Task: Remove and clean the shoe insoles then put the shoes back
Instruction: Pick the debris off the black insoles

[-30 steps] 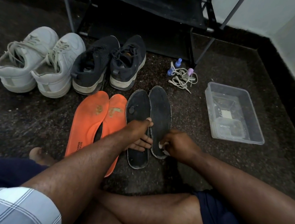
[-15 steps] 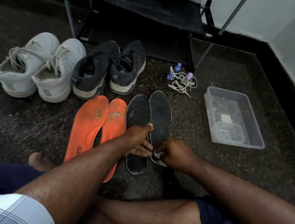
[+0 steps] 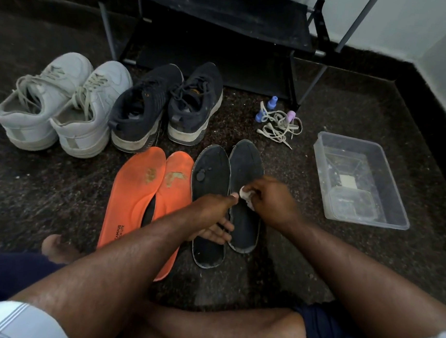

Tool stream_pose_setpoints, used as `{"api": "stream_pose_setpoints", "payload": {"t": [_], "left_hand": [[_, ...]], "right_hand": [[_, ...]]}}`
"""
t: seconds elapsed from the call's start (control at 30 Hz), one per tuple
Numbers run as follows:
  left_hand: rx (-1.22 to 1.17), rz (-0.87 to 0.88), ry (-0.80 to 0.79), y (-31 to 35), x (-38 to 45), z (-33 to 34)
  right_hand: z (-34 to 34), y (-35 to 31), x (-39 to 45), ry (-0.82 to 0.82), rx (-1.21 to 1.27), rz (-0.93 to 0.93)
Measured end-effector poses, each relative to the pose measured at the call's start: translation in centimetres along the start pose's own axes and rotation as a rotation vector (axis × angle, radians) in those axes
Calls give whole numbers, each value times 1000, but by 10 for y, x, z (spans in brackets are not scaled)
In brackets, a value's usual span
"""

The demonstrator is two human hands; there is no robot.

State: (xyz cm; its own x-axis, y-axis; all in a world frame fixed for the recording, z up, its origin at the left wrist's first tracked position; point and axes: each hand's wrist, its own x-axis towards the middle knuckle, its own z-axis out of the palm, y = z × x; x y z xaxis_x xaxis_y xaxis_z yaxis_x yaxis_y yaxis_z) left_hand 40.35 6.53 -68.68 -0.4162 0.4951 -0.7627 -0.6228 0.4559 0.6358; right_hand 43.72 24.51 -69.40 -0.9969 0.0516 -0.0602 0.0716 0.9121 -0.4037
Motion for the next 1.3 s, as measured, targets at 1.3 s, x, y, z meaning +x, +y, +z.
{"api": "stream_pose_setpoints", "payload": {"t": [1.3], "left_hand": [[-10, -19, -19, -5, 9, -5]], "right_hand": [[13, -2, 99, -78, -304, -206]]}}
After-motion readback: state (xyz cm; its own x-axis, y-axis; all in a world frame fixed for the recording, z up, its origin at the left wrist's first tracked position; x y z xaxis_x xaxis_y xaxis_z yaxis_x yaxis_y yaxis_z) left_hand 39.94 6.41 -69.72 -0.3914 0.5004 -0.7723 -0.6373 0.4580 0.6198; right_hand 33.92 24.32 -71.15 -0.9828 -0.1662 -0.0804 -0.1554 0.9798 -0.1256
